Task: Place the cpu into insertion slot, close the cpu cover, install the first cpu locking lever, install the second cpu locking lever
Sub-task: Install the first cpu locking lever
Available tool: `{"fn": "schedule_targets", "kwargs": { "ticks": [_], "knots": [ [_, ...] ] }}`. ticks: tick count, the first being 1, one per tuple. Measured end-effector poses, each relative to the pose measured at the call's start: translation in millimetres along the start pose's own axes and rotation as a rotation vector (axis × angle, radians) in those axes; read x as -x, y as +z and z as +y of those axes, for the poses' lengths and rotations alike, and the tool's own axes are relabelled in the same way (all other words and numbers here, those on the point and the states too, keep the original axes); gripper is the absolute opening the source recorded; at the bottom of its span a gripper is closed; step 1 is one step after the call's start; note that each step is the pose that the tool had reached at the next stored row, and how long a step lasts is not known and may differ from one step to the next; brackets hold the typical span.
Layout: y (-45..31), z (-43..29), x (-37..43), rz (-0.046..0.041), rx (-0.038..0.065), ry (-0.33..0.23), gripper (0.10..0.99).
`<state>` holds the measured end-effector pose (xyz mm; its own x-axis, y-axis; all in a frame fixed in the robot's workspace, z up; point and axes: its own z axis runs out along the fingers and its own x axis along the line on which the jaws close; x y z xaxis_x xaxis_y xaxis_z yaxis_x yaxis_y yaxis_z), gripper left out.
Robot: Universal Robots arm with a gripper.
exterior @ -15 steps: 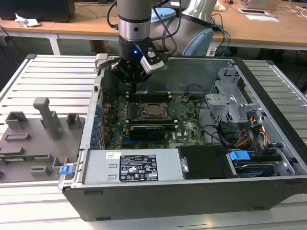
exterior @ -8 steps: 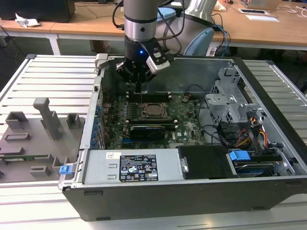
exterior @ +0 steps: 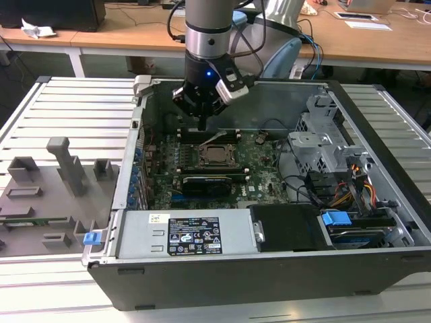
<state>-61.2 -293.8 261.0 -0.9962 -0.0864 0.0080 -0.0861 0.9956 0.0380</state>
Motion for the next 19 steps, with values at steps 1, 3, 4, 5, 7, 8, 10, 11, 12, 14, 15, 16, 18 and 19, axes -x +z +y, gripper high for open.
{"fn": "schedule_targets", "kwargs": {
  "ticks": [1,3,4,5,7,8,10,11,12,14,15,16,18,19],
  "knots": [
    [0.0,-0.2,2.2,0.0,0.0,0.0,0.106],
    [0.2,-0.4,4.4,-0.0001,0.0,0.0,0.106],
    [0.3,-0.5,5.1,-0.0003,0.002,0.0,0.106],
    [0.5,-0.5,5.6,-0.0006,0.008,0.0,0.106],
    [1.0,-0.6,6.1,-0.0023,0.026,0.0,0.106],
    [1.5,-0.6,6.2,-0.0028,0.032,0.0,0.106],
    [2.6,-0.6,6.2,-0.0033,0.036,0.0,0.106],
    [2.8,-0.6,6.2,-0.0032,0.037,0.0,0.106],
    [3.1,-0.7,6.2,-0.0032,0.037,-0.001,0.106],
    [3.6,-0.7,6.2,-0.0032,0.038,0.0,0.106],
    [3.7,-0.7,6.2,-0.0033,0.038,0.0,0.106],
    [3.9,-0.7,6.2,-0.0033,0.038,0.0,0.106],
    [4.1,-0.7,6.2,-0.0034,0.039,-0.001,0.106],
    [4.2,-0.7,6.2,-0.0034,0.039,-0.001,0.106]
  ]
}}
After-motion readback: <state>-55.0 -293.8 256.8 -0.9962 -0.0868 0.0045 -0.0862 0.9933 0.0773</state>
